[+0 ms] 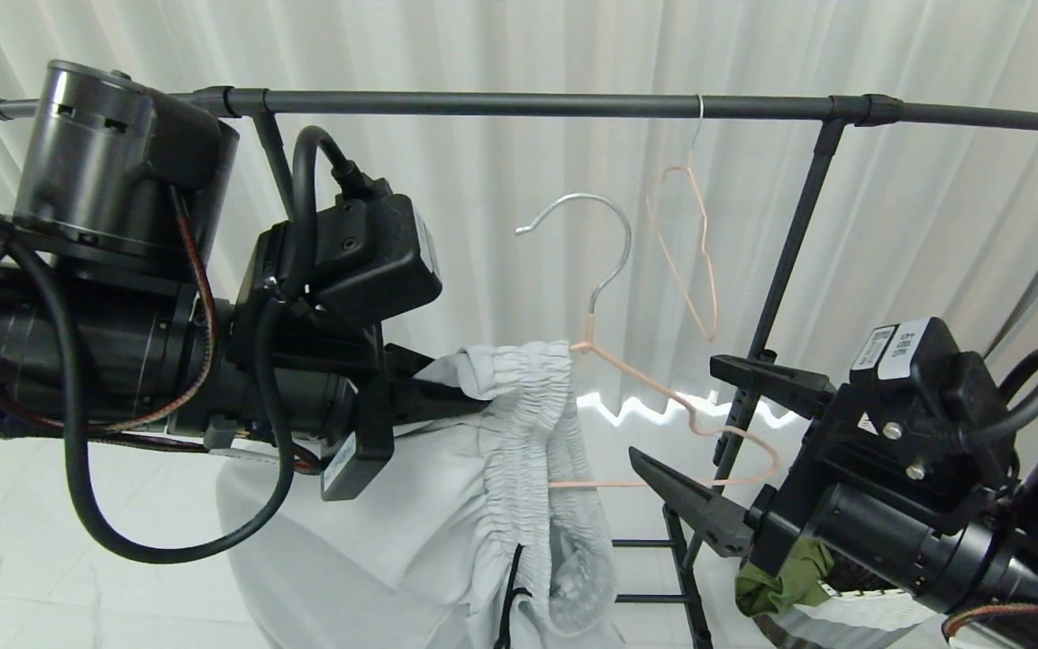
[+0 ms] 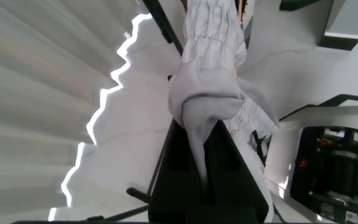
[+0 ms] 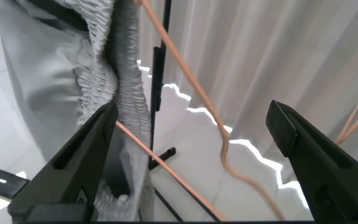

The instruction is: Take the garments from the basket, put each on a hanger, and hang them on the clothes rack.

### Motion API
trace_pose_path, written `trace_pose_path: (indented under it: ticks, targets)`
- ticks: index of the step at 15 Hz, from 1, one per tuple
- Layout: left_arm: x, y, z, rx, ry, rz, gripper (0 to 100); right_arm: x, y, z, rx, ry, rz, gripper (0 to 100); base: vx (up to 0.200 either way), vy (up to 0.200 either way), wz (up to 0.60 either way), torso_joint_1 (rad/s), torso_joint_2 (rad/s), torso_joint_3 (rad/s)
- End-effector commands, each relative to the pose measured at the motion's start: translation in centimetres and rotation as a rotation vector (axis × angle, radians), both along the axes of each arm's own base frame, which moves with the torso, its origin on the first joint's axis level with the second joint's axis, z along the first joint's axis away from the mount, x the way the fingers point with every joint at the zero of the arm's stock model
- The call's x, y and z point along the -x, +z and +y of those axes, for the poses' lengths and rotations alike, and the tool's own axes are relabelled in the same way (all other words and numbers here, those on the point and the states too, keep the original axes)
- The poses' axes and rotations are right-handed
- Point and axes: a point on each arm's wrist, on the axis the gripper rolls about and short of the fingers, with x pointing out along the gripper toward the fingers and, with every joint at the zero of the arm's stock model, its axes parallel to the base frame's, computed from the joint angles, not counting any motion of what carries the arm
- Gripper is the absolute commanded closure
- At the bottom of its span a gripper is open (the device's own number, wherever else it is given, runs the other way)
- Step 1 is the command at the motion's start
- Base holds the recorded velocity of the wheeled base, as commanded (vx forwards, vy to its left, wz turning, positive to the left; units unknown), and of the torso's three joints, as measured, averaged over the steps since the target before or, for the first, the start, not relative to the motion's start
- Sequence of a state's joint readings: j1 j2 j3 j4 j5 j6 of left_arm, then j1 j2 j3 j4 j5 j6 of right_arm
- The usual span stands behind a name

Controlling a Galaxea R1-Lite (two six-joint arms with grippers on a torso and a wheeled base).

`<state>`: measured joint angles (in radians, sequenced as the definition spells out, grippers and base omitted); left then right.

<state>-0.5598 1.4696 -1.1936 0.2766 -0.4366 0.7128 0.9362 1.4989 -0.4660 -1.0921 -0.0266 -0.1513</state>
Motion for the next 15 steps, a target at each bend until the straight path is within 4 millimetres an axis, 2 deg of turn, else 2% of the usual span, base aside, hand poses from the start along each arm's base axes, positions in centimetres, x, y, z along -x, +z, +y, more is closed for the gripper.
trace_pose_path:
  ticks: [1, 6, 12, 15]
  targets:
    - [0.2, -0.1, 0.5, -0.001, 0.014, -0.001, 100, -0.2, 0.1, -0.3, -0.004, -0.015, -0.004, 0, 0.000, 0.000, 0.00, 0.000, 0.00, 0.000]
    - [1.1, -0.2, 1.4, -0.001, 0.039, -0.017, 100, -0.2, 0.2, -0.3, -0.006, -0.014, -0.005, 0, 0.000, 0.000, 0.00, 0.000, 0.00, 0.000]
    - [-0.2, 0.7, 2.7, 0.049, 0.196, -0.070, 100, 1.2, 0.0, 1.0, 0.003, 0.071, 0.010, 0, 0.000, 0.000, 0.00, 0.000, 0.00, 0.000]
    - [-0.2, 1.6, 2.8, 0.129, 0.244, -0.075, 100, 2.3, -1.0, 2.1, 0.030, 0.133, 0.115, 0, 0.000, 0.000, 0.00, 0.000, 0.00, 0.000]
